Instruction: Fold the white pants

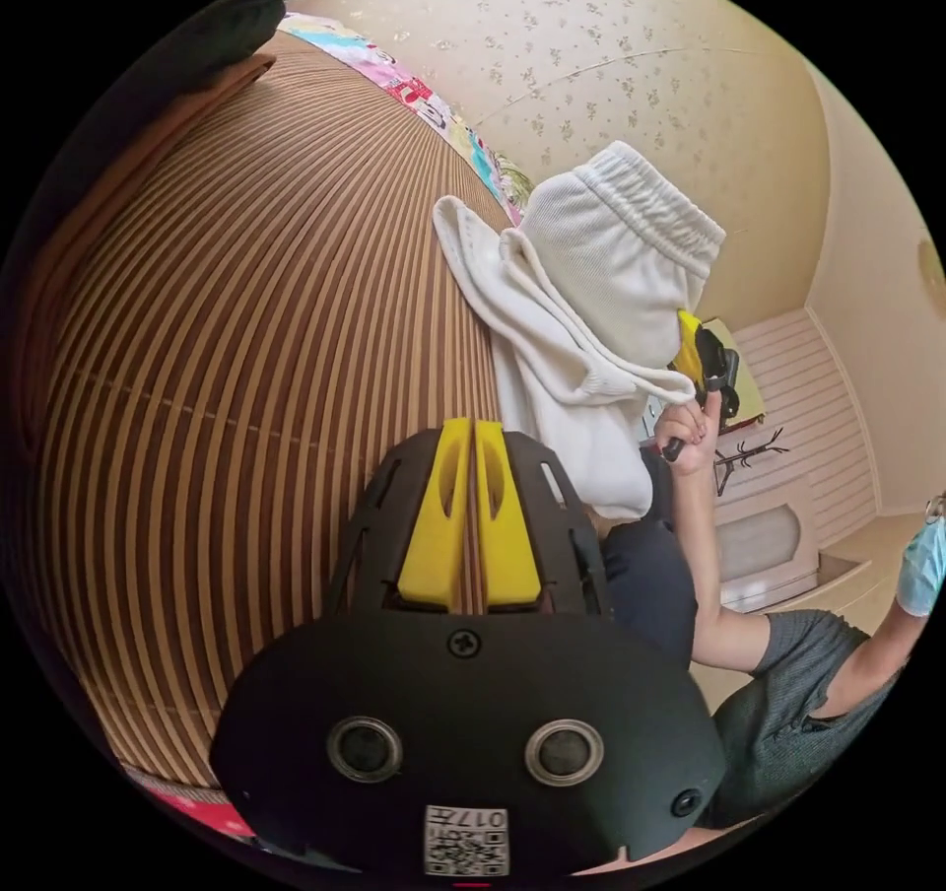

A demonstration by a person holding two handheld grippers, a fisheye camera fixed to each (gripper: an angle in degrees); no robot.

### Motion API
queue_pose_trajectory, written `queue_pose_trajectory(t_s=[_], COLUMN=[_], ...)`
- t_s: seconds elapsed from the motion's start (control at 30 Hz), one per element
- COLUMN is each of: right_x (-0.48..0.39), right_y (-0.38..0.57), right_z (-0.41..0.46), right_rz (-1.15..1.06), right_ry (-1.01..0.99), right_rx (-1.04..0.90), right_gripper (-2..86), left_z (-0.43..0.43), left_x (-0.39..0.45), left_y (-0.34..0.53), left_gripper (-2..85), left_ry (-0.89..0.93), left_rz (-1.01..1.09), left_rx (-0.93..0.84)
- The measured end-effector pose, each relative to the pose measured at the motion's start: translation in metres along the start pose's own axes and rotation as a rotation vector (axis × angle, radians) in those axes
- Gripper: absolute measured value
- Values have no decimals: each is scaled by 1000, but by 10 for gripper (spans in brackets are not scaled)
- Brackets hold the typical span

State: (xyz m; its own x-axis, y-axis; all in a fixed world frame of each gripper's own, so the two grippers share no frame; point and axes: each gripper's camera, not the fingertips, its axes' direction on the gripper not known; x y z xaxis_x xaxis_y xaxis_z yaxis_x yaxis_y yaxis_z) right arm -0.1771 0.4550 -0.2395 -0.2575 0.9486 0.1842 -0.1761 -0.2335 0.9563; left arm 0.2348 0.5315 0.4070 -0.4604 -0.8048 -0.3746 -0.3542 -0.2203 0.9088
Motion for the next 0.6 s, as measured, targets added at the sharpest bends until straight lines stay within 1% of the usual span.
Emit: queue_pose_trajectory(t_s=[0.03,0.07,0.1,0.13,0.2,0.23,0.27,0.3,0.33,0.37,0.4,0.47,0.53,0.57,0.6], right_x=[-4,-9,-20,-34,-50,-58,-61,-69,-77,-80,-86,-93,-100,-101,-99], right_y=[1,2,3,5,9,12,13,16,20,22,26,33,42,43,42], right_z=[3,5,9,14,23,28,31,36,39,41,43,44,46,45,42], right_rz=[-32,-52,-103,-158,-227,-264,-283,-327,-373,-394,-433,-487,-551,-552,-522], right_ry=[-9,3,48,102,154,174,183,205,223,226,221,192,176,186,205], right_rx=[-21,-33,-55,-72,-99,-120,-130,-149,-165,-174,-193,-222,-263,-254,-236], right_gripper=[55,54,53,52,50,48,48,46,46,45,45,46,53,55,60], left_z=[-4,-16,-34,-42,-62,-63,-60,-51,-45,-32,-20,-6,1,5,9], left_x=[4,17,33,42,71,78,91,105,111,121,130,140,143,141,139], left_y=[1,8,20,27,51,54,55,47,40,26,11,-7,-17,-18,-18], left_gripper=[-2,7,27,43,96,104,121,131,136,161,178,184,164,140,128], left_ry=[-16,-56,-69,-57,82,127,211,271,290,313,324,318,324,309,340], left_rz=[4,22,28,26,-2,-5,-1,14,18,11,-1,-36,-91,-174,-216], left_rx=[8,79,199,264,479,515,543,519,494,439,398,381,407,420,433])
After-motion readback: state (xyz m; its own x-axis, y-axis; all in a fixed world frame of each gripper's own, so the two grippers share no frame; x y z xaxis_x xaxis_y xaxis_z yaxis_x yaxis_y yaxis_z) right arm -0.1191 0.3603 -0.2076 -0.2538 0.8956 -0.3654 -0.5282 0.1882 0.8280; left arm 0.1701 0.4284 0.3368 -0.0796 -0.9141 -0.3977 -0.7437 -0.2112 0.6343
